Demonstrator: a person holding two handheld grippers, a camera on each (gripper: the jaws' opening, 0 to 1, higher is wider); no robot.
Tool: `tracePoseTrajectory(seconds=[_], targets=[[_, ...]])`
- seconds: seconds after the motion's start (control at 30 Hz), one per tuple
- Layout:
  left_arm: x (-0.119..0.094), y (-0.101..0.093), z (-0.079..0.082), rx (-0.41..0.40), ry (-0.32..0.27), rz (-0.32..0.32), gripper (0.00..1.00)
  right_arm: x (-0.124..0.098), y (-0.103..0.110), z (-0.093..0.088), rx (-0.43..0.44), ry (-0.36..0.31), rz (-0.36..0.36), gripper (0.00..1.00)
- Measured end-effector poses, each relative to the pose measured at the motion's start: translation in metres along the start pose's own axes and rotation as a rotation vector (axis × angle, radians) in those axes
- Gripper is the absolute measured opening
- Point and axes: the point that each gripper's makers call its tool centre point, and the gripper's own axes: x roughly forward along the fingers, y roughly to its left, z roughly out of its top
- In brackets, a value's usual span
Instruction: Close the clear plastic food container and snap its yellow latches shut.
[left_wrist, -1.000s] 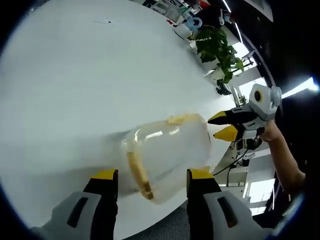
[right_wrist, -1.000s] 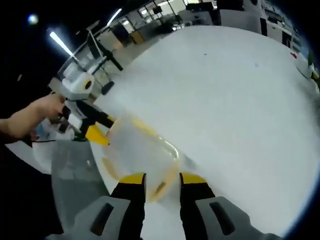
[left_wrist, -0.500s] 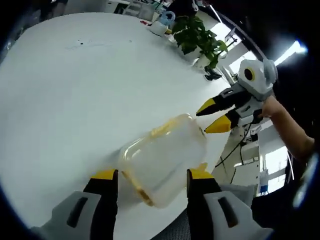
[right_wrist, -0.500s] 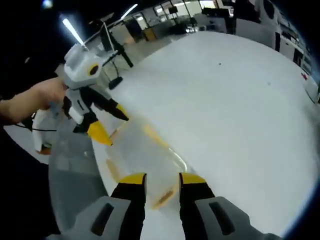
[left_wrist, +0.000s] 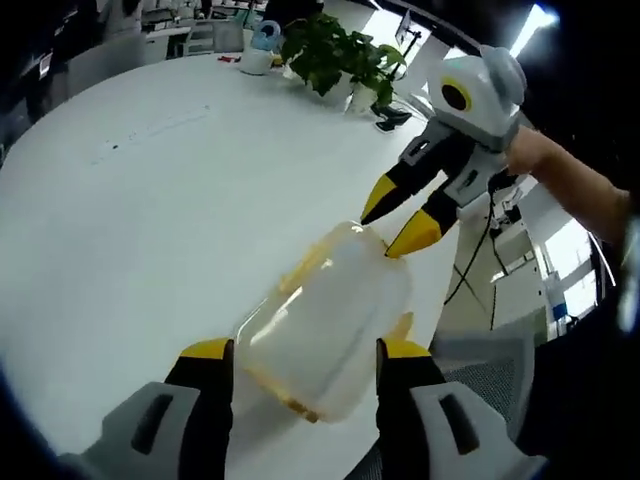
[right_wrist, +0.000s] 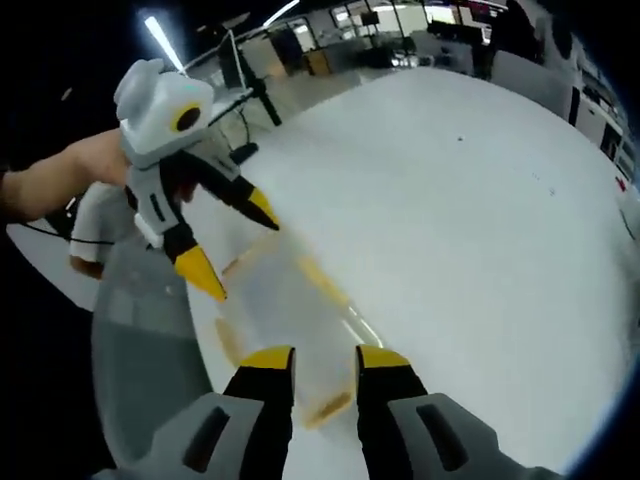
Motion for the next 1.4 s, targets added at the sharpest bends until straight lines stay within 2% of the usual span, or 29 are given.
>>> tracePoseTrajectory(seconds=[0.17, 0.27, 0.4, 0.53, 0.67, 0.8, 1.03, 1.13, 1.23, 1.4], targets=[[-0.001, -0.001, 0.004, 0.100, 0.019, 0.021, 0.57, 0.002, 0.001, 0.002, -0.022, 0.009, 0.002, 0.21], [-0.001, -0.005, 0.005, 0.143, 0.025, 0.019, 0.53, 0.003, 0.001, 0.004, -0.030, 0.008, 0.003, 0.21], [0.000, -0.016, 0.008, 0.206, 0.023, -0.006, 0.43, 0.006, 0.003, 0.007, -0.049, 0.012, 0.006, 0.20], [0.002, -0.023, 0.009, 0.257, 0.033, -0.019, 0.43, 0.009, 0.006, 0.009, -0.074, 0.016, 0.015, 0.19], [0.005, -0.036, 0.012, 0.364, 0.023, -0.052, 0.41, 0.012, 0.010, 0.009, -0.093, 0.020, 0.024, 0.18], [0.007, -0.037, 0.007, 0.387, 0.059, -0.048, 0.34, 0.015, 0.012, 0.010, -0.116, 0.020, 0.031, 0.15], [0.010, -0.040, 0.009, 0.411, 0.050, -0.060, 0.30, 0.017, 0.014, 0.011, -0.133, 0.026, 0.037, 0.12], [0.013, -0.042, 0.008, 0.460, 0.054, -0.070, 0.29, 0.019, 0.017, 0.012, -0.147, 0.024, 0.040, 0.10], [0.017, -0.042, 0.002, 0.518, 0.088, -0.064, 0.27, 0.021, 0.019, 0.013, -0.184, 0.027, 0.040, 0.06], [0.019, -0.045, -0.004, 0.552, 0.107, -0.071, 0.25, 0.023, 0.020, 0.014, -0.209, 0.031, 0.043, 0.03]])
